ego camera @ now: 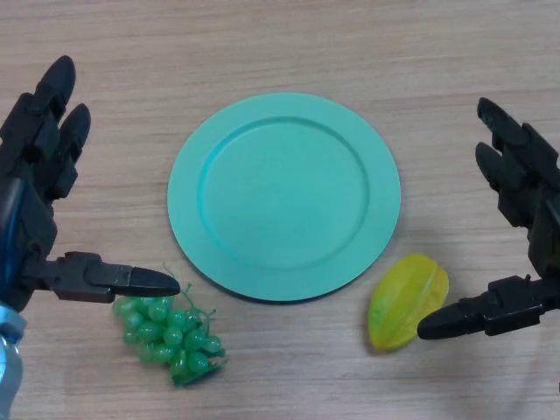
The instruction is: Pick up the yellow starfruit and place it on the plate
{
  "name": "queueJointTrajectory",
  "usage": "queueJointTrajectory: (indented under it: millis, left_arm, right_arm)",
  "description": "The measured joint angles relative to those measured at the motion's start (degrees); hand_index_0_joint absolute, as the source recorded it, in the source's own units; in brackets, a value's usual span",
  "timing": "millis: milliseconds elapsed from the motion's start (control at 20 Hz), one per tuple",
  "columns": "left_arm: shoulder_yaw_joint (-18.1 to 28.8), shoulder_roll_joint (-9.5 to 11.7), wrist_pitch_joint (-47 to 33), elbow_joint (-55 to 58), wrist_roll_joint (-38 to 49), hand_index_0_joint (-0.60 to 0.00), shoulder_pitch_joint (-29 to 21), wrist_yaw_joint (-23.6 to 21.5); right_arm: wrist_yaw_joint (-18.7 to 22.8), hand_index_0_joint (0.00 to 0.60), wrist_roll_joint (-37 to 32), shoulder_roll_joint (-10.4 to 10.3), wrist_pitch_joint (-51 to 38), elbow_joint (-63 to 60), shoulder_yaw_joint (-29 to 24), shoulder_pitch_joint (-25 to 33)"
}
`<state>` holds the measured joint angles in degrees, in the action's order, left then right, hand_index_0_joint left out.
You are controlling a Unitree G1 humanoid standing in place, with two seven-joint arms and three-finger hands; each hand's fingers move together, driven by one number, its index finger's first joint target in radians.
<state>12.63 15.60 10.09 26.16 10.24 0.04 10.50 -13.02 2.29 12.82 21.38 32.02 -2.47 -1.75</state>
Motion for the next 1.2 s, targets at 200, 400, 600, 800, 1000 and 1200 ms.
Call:
queueJointTrajectory:
  millis: [200, 400, 600, 800, 1000, 1200]
  left_arm:
    - [0.13, 0.03, 0.01, -0.04, 0.03, 0.000, -0.26, 0.00]
    - [2.00, 0.07, 0.15, -0.41, 0.20, 0.000, -0.11, 0.36]
    - [2.74, 0.23, 0.22, -1.88, 0.16, 0.000, 0.97, 2.85]
    - [3.90, 0.15, 0.43, -1.65, 0.18, 0.000, 2.10, 2.97]
    - [4.81, 0.14, 2.89, -0.40, 0.19, 0.000, 2.42, 3.92]
    - [4.94, -0.10, 2.98, 0.04, 0.19, 0.000, 3.30, 4.10]
  right_arm:
    - [-0.08, 0.000, 2.23, 0.00, -3.01, -0.15, 0.11, -0.10]
    - [-2.81, 0.000, 6.99, 0.04, -8.38, -2.81, 1.56, -0.29]
    - [-8.08, 0.000, 16.92, 1.10, -19.95, -8.34, 3.81, -0.41]
    - [-8.25, 0.000, 32.15, 2.24, -35.38, -17.30, 3.81, 0.21]
    - [-8.26, 0.000, 45.68, 4.09, -47.71, -23.28, 3.87, 2.10]
    - [-5.94, 0.000, 48.59, 4.09, -50.40, -27.72, 5.61, 4.10]
